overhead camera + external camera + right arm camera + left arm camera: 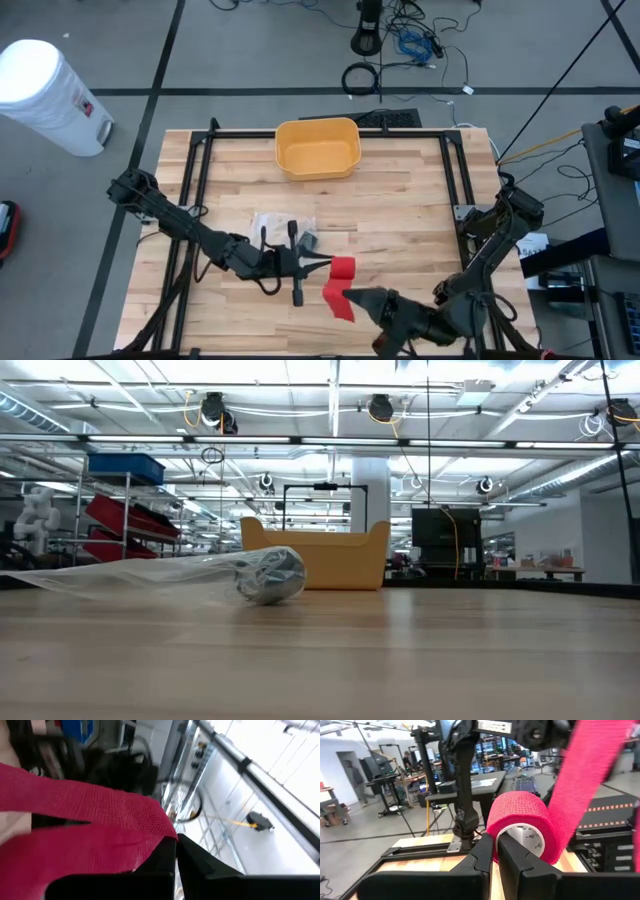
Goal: Roll bandage
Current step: Roll the red bandage
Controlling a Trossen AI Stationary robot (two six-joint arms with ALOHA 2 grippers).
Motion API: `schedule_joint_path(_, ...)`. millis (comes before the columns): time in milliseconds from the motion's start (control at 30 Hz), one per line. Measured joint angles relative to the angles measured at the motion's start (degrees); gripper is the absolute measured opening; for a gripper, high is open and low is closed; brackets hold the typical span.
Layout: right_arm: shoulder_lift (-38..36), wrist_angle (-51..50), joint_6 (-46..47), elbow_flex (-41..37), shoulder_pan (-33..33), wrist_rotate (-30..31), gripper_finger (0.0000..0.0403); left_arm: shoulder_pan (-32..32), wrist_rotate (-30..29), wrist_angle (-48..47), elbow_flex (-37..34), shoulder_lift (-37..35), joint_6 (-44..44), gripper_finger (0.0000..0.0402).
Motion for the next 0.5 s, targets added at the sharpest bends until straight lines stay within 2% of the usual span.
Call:
schedule_joint_path(300,-3.07,-0.02,0.58,0.00,-2.49,1.02,0.0002,-1.91,0.04,0.00,0.00,-0.38,2.82,0.0020)
schedule_joint_path(500,-6.37,-0.01,5.38,0.00,-3.24,0.97,0.0002,-1.91,0.02,0.12,0.00,-0.42,2.82,0.0020)
